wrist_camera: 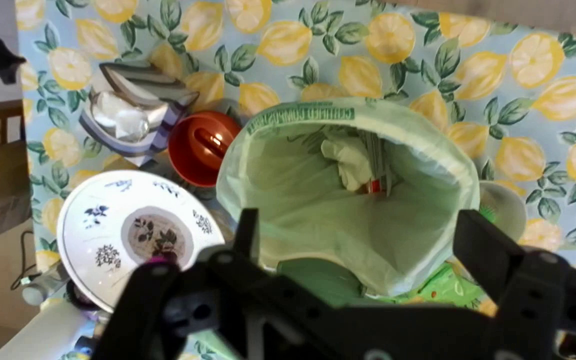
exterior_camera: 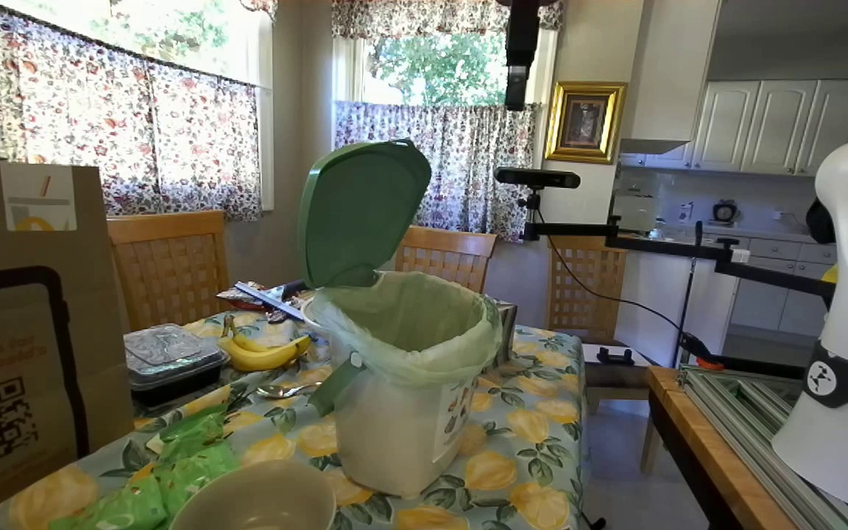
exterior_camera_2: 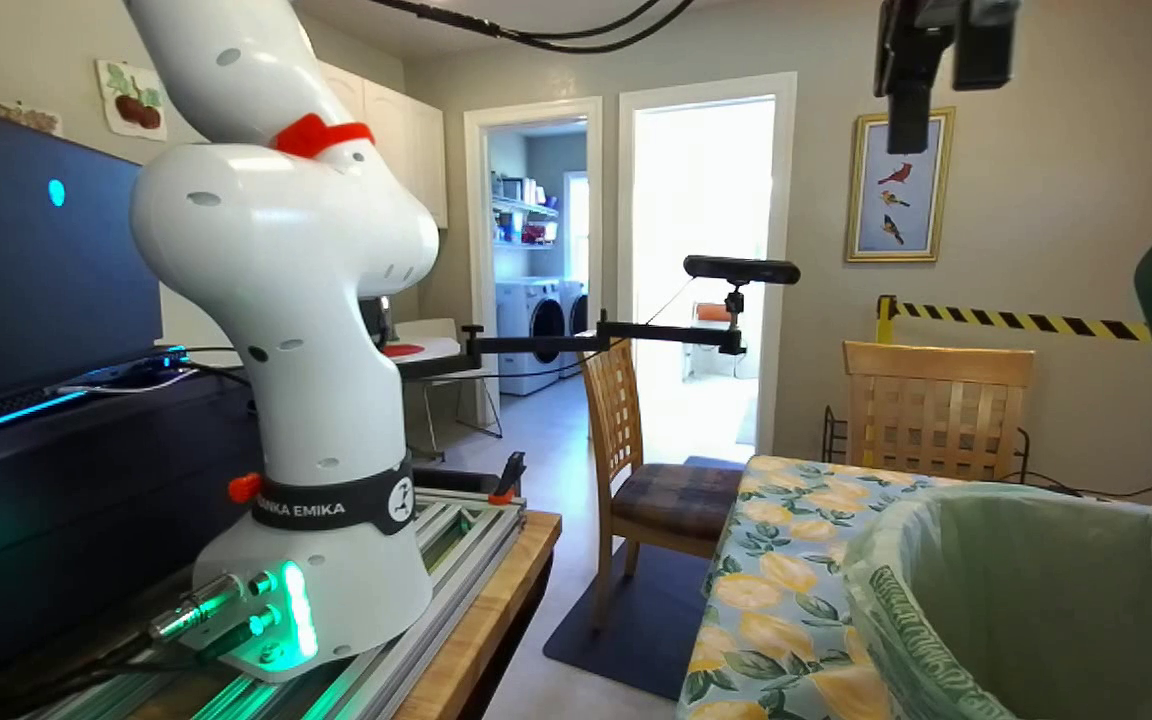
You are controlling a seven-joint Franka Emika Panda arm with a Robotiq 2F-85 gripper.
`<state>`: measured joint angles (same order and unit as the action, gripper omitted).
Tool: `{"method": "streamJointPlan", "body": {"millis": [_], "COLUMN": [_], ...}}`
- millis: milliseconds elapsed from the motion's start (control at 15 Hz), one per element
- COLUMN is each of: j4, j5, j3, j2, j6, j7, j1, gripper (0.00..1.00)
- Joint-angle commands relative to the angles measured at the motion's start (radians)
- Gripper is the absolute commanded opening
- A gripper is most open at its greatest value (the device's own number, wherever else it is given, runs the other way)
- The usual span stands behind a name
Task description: Close the bin.
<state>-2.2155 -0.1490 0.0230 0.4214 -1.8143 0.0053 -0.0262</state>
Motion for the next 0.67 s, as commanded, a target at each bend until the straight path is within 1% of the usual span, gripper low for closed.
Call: {"method": "streamJointPlan", "body": {"millis": [0,267,467,600], "j4": [0.037,0.042,0.057,0.063], "j5": [-0.029,-0.081,-0.130,-0.119], "j3": [0.011,0.011,0.019,0.036], "j2": [-0.072,-0.121,-0.162,-0.204], "j6": [-0.132,-0.310,-0.450,-0.542], "j7": [-0.049,-0.052,-0.045,-0.056], "j1": [-0.007,-0.017,-0.037,-0.045], "gripper": [1.00,1.00,1.00,1.00]}}
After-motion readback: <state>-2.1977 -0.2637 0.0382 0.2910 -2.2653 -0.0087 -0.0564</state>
